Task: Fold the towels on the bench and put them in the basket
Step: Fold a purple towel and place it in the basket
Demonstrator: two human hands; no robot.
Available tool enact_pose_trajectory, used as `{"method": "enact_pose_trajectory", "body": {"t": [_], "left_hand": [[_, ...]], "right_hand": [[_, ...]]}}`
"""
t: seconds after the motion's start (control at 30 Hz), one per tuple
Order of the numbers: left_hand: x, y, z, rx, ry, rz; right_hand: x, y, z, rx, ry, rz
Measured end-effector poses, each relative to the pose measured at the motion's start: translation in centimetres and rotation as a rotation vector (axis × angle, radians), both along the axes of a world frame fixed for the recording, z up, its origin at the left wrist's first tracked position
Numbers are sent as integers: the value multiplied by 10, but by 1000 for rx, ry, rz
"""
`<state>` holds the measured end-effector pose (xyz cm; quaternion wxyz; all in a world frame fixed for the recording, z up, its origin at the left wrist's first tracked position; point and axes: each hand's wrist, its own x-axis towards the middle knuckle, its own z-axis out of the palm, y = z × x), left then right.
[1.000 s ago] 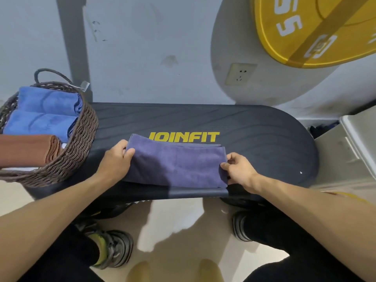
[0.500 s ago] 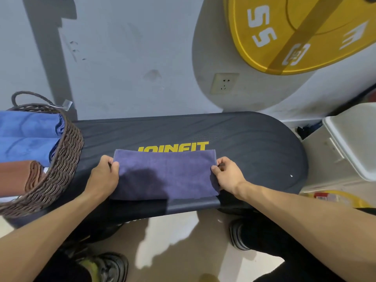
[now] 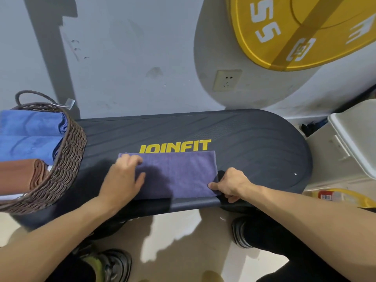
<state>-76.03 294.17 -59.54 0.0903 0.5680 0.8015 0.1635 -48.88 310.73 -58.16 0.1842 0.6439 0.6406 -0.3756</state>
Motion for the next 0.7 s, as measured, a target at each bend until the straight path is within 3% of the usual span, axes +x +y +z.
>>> {"method": "enact_pose_trajectory", "body": {"t": [0.17,0.27,0.53,0.7], "left_hand": [[46,-3,-21,-325,122,-241],[49,-5,-33,-406,164,-287],[47,-3,-40,-463,207,-342],[42,0,-37,-511,122,-354]], "right_hand": [[-5,-6,-1,56,6,141],[-10,-6,1,52,36,84],[-14,-5,1,-136,143,-156],[-30,0,5,89,225,-77]]}}
